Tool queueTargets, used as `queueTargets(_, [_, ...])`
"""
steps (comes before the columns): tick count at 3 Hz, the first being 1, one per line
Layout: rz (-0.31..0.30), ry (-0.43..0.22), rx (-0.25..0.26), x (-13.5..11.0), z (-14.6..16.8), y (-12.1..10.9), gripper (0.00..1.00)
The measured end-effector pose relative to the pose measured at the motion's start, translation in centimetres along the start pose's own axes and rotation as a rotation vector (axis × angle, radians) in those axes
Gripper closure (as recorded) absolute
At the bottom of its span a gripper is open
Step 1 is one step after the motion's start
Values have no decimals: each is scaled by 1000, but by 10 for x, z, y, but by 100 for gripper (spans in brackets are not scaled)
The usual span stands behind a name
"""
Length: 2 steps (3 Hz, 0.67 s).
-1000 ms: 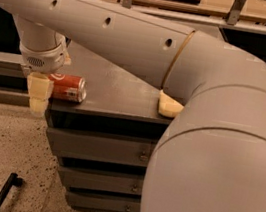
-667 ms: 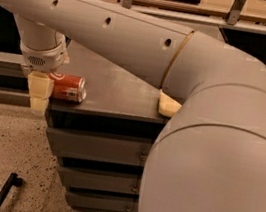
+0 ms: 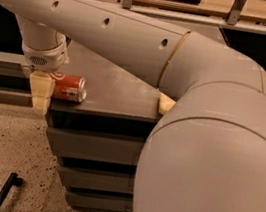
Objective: Place coke can upright
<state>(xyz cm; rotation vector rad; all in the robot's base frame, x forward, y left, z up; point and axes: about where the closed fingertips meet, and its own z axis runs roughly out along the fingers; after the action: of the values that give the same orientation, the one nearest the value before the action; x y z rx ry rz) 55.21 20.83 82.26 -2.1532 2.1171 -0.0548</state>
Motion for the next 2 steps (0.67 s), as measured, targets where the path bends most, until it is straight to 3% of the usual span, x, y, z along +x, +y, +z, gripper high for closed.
queueTargets(2, [-21, -4, -16, -4, 5, -1, 44])
